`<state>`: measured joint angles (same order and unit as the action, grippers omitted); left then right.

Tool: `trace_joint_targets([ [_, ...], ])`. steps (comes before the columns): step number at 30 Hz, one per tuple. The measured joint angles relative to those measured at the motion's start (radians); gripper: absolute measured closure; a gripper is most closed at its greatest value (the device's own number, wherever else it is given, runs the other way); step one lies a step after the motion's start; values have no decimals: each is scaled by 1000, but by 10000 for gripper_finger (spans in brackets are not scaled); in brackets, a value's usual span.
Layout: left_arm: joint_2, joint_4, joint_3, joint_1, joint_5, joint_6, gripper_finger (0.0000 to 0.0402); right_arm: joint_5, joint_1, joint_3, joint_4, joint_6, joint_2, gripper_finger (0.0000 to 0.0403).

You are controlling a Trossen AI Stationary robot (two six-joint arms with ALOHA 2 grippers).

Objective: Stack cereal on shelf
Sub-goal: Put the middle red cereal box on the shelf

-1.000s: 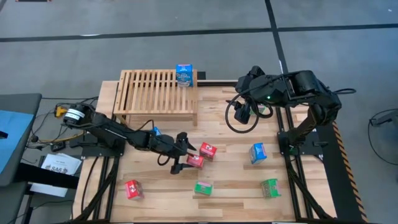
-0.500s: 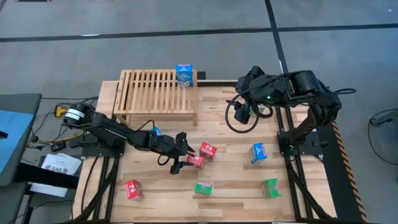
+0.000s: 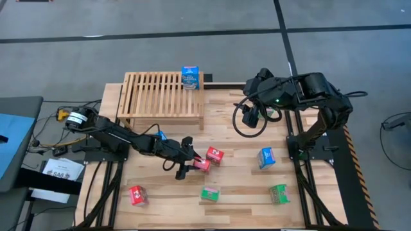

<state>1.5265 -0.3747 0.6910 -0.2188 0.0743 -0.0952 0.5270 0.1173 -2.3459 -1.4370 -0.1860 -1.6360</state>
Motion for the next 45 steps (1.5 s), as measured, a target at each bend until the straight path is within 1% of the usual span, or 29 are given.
trace_joint_targets([
  [24, -10, 6, -1, 0, -8, -26, 189, 0, 0, 0, -14, -6, 0, 97],
  [28, -42, 26, -1, 1, -18, -26, 189, 0, 0, 0, -25, -9, 0, 97],
  [36, -146, 101, -1, 6, -14, -20, 189, 0, 0, 0, -25, -10, 0, 97],
  [41, -193, 114, -1, 6, -10, -2, 189, 0, 0, 0, -26, -10, 0, 97],
  [45, -253, 159, -1, 14, -9, 21, 189, 0, 0, 0, -26, -11, 0, 97],
])
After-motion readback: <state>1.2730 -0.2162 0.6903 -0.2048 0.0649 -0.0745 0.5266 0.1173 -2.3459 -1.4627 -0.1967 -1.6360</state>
